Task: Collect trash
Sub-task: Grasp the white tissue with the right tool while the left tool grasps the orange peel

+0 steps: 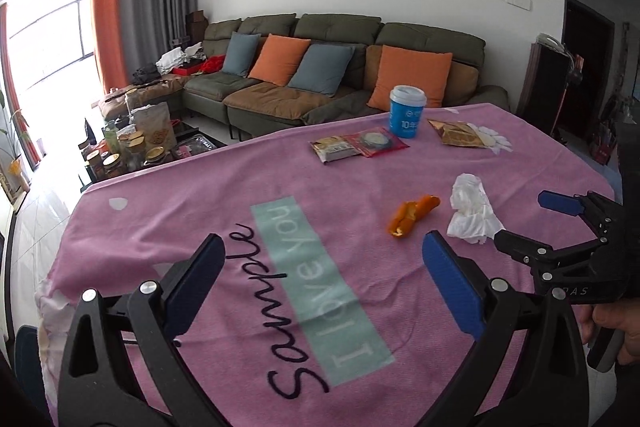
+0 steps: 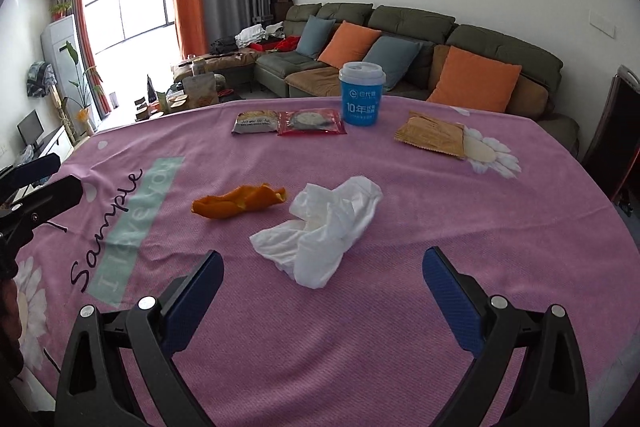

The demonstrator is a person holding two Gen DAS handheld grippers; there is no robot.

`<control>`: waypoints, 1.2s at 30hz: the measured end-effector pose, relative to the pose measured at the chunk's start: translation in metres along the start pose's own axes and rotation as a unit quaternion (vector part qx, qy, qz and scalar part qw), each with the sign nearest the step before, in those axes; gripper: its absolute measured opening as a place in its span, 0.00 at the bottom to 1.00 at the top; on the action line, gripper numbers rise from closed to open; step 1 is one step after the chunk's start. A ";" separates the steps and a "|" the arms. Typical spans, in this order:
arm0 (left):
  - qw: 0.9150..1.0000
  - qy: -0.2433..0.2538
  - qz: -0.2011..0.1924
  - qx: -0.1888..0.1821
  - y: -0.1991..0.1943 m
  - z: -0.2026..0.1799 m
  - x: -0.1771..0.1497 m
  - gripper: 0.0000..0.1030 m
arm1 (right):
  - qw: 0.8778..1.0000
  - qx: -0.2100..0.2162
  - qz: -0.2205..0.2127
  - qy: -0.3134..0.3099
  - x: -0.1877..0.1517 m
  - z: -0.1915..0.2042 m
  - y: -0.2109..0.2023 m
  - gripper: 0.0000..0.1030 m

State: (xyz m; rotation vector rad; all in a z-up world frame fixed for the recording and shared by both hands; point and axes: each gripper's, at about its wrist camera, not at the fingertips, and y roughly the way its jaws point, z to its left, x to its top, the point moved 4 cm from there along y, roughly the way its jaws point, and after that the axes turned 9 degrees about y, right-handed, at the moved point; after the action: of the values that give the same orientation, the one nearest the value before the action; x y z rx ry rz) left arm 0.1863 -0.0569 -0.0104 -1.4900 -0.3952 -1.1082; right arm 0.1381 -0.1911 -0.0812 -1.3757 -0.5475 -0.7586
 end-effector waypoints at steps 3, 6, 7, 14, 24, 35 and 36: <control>1.000 0.019 0.010 -0.022 0.018 -0.018 0.003 0.94 | 1.000 0.006 0.004 0.008 0.001 -0.006 0.004 0.93; 0.999 0.031 0.021 -0.036 0.035 -0.030 0.006 0.94 | 1.000 0.002 0.013 0.006 0.005 -0.010 0.012 0.93; 0.998 0.033 0.024 -0.044 0.042 -0.032 0.006 0.94 | 1.000 0.001 0.019 0.004 0.007 -0.010 0.016 0.93; 0.996 0.033 0.063 -0.060 0.090 -0.037 0.009 0.94 | 0.999 0.001 0.042 -0.018 0.014 -0.001 0.038 0.86; 0.988 0.030 0.115 -0.100 0.129 -0.044 0.006 0.53 | 0.997 0.017 0.076 -0.021 0.012 -0.002 0.059 0.67; 0.982 0.025 0.118 -0.143 0.138 -0.055 0.005 0.17 | 0.995 0.055 0.082 -0.013 0.009 0.002 0.059 0.21; 0.982 0.023 0.116 -0.146 0.138 -0.056 0.005 0.16 | 0.995 0.057 0.079 -0.010 0.009 0.001 0.058 0.18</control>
State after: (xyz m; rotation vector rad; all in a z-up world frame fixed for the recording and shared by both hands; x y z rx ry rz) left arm 0.2721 -0.1452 -0.0939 -1.7142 -0.0224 -1.0427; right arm 0.1876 -0.1902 -0.1125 -1.3054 -0.4830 -0.5779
